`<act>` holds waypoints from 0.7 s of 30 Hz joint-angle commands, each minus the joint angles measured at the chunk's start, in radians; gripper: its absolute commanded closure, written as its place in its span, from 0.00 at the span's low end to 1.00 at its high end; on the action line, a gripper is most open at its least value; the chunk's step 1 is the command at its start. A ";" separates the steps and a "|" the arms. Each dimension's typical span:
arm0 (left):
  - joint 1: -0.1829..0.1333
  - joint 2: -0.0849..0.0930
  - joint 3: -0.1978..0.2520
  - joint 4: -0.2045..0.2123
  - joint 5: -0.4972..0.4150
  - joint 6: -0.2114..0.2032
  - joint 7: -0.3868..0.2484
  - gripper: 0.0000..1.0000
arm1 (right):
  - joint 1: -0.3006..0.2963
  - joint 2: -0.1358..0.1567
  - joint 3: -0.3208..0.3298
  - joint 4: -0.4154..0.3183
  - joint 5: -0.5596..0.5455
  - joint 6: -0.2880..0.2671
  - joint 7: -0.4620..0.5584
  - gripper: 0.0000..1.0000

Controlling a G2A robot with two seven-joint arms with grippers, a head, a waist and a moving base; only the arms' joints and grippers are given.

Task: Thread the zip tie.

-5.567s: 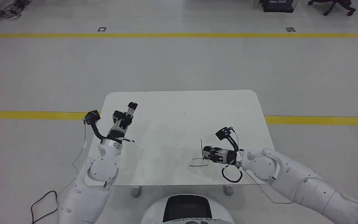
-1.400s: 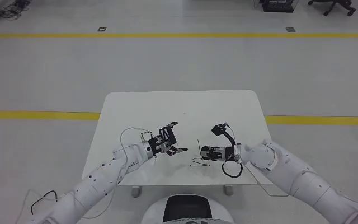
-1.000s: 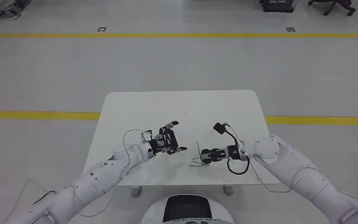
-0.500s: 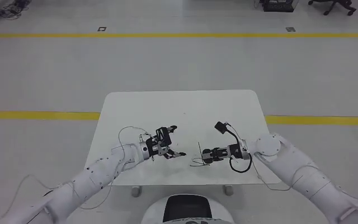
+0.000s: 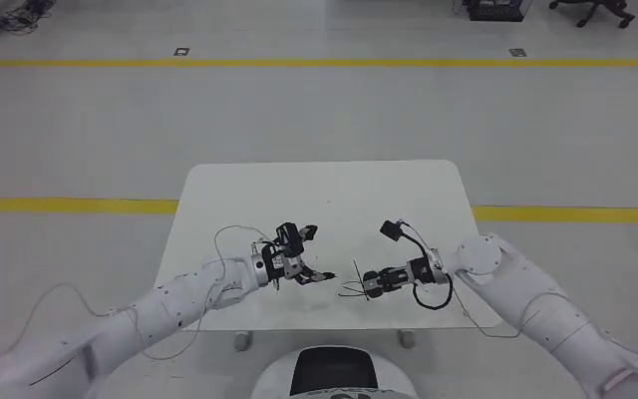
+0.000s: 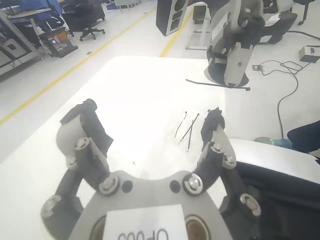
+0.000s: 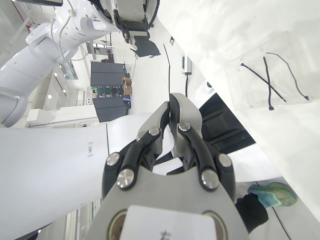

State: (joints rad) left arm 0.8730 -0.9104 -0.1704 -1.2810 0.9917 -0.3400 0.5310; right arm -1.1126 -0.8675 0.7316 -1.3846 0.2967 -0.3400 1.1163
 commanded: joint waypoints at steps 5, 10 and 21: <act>0.014 -0.001 0.000 -0.035 -0.042 0.000 -0.068 0.00 | -0.008 -0.001 0.001 -0.013 -0.032 0.000 -0.033 1.00; 0.023 0.008 0.000 -0.103 -0.107 0.000 -0.167 0.00 | -0.011 0.003 0.018 -0.035 -0.098 0.000 -0.018 1.00; 0.037 0.020 0.000 -0.234 -0.359 0.000 -0.339 0.00 | 0.005 0.000 0.031 -0.053 -0.156 0.000 0.088 1.00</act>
State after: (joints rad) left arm 0.9170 -0.8910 -0.1699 -1.5248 0.6179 -0.3400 0.1865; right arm -1.1086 -0.8671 0.7610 -1.4409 0.1357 -0.3400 1.1998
